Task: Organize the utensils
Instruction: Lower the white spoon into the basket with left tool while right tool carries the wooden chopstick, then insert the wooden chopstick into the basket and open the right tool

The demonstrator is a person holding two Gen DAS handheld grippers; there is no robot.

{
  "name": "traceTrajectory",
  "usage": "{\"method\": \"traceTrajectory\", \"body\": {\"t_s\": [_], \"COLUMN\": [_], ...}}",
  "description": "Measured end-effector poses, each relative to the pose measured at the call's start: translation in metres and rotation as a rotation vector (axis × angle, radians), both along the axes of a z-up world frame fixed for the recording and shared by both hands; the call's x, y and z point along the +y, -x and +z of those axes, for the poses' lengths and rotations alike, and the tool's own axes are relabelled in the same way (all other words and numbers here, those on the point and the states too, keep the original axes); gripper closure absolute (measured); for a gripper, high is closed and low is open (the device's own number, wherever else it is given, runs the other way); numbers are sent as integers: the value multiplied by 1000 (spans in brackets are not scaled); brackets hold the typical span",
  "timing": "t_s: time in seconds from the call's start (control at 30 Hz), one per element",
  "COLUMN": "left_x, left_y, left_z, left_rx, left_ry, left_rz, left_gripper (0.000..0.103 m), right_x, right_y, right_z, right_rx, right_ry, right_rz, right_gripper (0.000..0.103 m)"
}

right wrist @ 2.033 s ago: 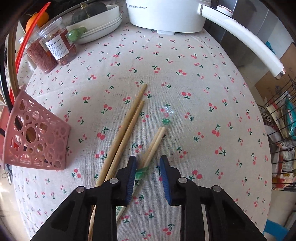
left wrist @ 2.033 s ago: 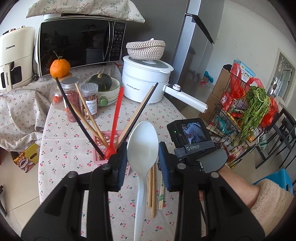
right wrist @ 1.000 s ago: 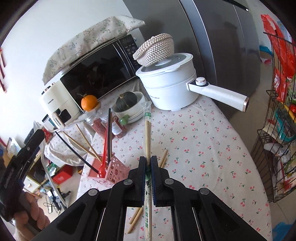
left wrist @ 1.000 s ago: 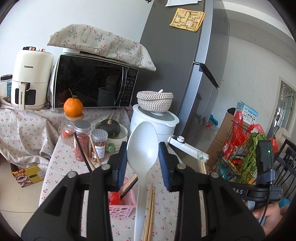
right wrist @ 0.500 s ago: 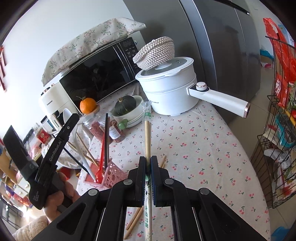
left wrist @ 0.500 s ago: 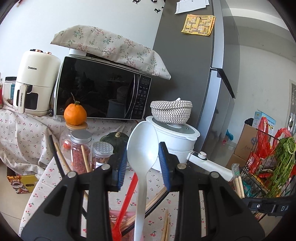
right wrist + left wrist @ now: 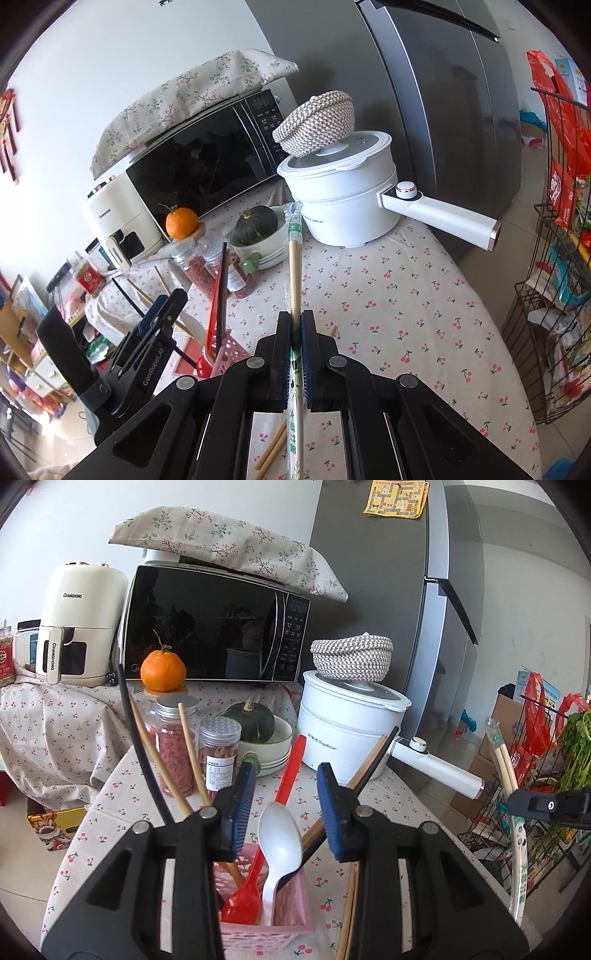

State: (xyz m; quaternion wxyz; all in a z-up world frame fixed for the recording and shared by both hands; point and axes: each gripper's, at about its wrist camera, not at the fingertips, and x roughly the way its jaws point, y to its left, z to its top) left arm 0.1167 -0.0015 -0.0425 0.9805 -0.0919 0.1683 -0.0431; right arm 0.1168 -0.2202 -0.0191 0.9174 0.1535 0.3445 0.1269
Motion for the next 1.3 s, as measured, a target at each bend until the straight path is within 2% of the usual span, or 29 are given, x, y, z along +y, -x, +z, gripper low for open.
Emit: {"method": "traceTrajectory", "body": {"t_s": [0.03, 0.1, 0.2, 0.33, 0.47, 0.53, 0.73, 0.93, 1.2, 1.3], "left_x": [0, 4, 18, 42, 69, 80, 109, 116, 118, 122], "left_y": [3, 14, 28, 47, 64, 62, 62, 61, 60, 60], "left_z": [4, 13, 28, 37, 31, 26, 17, 18, 18, 18], "left_rx": [16, 57, 149, 298, 341, 380, 424, 435, 438, 438], "left_ry": [-13, -9, 18, 35, 54, 84, 144, 179, 186, 193], "left_rz": [-5, -23, -32, -31, 1, -21, 7, -4, -14, 1], "left_gripper": [65, 53, 41, 37, 32, 32, 32, 32, 32, 32], "right_x": [1, 3, 9, 32, 66, 83, 118, 147, 162, 169], "right_y": [0, 2, 6, 2, -2, -5, -14, -18, -29, -33], "right_z": [2, 7, 9, 11, 16, 18, 19, 10, -7, -14], "right_rx": [-11, -35, -51, -64, -121, -167, -315, -440, -469, -478], "right_ry": [-6, -24, -75, -92, -128, -129, -150, -34, -52, -26], "right_rz": [0, 0, 6, -12, 7, 4, -71, -161, -257, -267], "right_gripper": [98, 98, 98, 98, 98, 98, 98, 98, 98, 98]}}
